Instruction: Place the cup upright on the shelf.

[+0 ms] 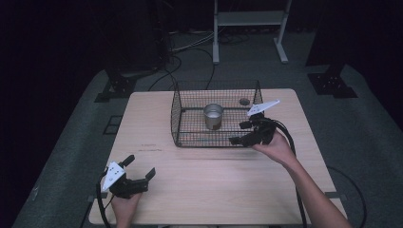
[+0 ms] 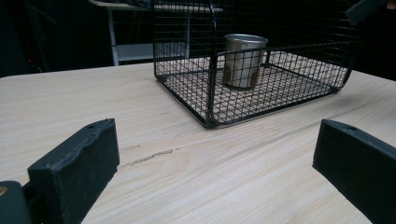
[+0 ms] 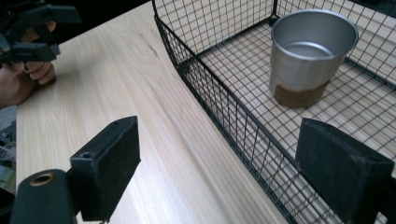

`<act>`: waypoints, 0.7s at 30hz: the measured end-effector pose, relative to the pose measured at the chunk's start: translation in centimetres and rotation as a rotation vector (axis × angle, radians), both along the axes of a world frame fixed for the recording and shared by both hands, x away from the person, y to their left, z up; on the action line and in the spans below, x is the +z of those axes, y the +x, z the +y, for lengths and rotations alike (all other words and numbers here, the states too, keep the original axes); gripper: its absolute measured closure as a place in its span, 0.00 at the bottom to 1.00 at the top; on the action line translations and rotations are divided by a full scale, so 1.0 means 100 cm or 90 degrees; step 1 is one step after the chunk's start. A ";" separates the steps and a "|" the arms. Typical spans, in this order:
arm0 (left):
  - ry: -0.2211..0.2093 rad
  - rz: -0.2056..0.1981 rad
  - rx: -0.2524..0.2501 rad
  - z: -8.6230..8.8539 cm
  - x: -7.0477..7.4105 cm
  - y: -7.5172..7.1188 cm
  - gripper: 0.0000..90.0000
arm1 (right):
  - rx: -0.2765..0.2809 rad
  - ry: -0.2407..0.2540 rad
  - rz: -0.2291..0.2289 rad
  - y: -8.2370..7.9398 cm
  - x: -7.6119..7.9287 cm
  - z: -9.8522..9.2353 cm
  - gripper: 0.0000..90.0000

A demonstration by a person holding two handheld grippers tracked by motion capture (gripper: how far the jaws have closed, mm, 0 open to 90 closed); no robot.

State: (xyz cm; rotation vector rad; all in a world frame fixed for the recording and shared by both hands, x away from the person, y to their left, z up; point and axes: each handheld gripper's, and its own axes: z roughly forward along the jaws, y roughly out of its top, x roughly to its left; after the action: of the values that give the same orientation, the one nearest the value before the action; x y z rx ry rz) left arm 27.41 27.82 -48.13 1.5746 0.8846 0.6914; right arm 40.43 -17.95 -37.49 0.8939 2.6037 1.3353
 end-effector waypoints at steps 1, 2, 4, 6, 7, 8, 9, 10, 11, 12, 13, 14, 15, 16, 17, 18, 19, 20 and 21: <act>0.000 0.000 0.000 0.000 0.000 0.000 0.00 | 0.000 0.000 -0.001 -0.001 -0.001 -0.001 0.14; 0.001 -0.001 0.000 0.000 0.000 0.000 0.00 | 0.000 -0.001 0.002 -0.004 -0.004 -0.004 0.14; 0.000 -0.001 0.000 0.000 0.000 0.000 0.00 | -0.001 0.001 0.001 -0.006 -0.005 -0.006 0.15; 0.001 -0.001 0.000 0.000 0.000 0.000 0.00 | -0.002 0.003 0.000 -0.007 -0.006 -0.008 0.15; 0.002 -0.001 0.001 0.000 0.000 0.000 0.00 | -0.002 0.005 0.001 -0.008 -0.007 -0.009 0.15; 0.001 -0.001 0.002 0.000 0.000 0.000 0.00 | -0.003 0.006 0.003 -0.009 -0.009 -0.011 0.14; 0.001 -0.001 0.001 0.000 0.000 0.000 0.00 | -0.003 0.004 0.005 -0.011 -0.011 -0.013 0.14; 0.001 -0.001 0.001 0.000 0.000 0.000 0.00 | -0.003 0.004 0.005 -0.011 -0.011 -0.013 0.14; 0.001 -0.001 0.001 0.000 0.000 0.000 0.00 | -0.005 0.005 0.006 -0.014 -0.013 -0.016 0.15; 0.001 -0.001 0.001 0.000 0.000 0.000 0.00 | -0.005 0.007 0.005 -0.015 -0.013 -0.017 0.15; 0.001 -0.001 0.001 0.000 0.000 0.000 0.00 | -0.006 0.010 0.005 -0.016 -0.014 -0.019 0.14; 0.001 -0.001 0.001 0.000 0.000 0.000 0.00 | -0.006 0.010 0.005 -0.016 -0.014 -0.019 0.14; 0.001 -0.001 0.001 0.000 0.000 0.000 0.00 | -0.007 0.012 0.005 -0.018 -0.014 -0.020 0.15; 0.002 -0.001 0.002 0.000 0.000 0.000 0.00 | -0.006 0.013 0.003 -0.019 -0.014 -0.021 0.15; 0.002 -0.001 0.002 0.000 0.000 0.000 0.00 | -0.007 0.016 0.003 -0.021 -0.014 -0.024 0.15; 0.002 -0.001 0.002 0.000 0.000 0.000 0.00 | -0.008 0.017 0.002 -0.023 -0.014 -0.024 0.15; 0.001 -0.001 0.002 0.000 0.000 0.000 0.00 | -0.008 0.019 0.001 -0.024 -0.015 -0.026 0.15; 0.001 -0.001 0.002 0.000 0.000 0.000 0.00 | -0.008 0.020 0.001 -0.026 -0.015 -0.026 0.15; 0.001 -0.001 0.002 0.000 0.000 0.000 0.00 | -0.007 0.021 0.000 -0.027 -0.015 -0.027 0.15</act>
State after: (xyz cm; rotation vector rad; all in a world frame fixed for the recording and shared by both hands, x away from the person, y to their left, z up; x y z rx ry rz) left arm 27.40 27.83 -48.12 1.5744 0.8852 0.6963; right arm 37.70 -20.69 -38.99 0.9123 2.5803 1.3788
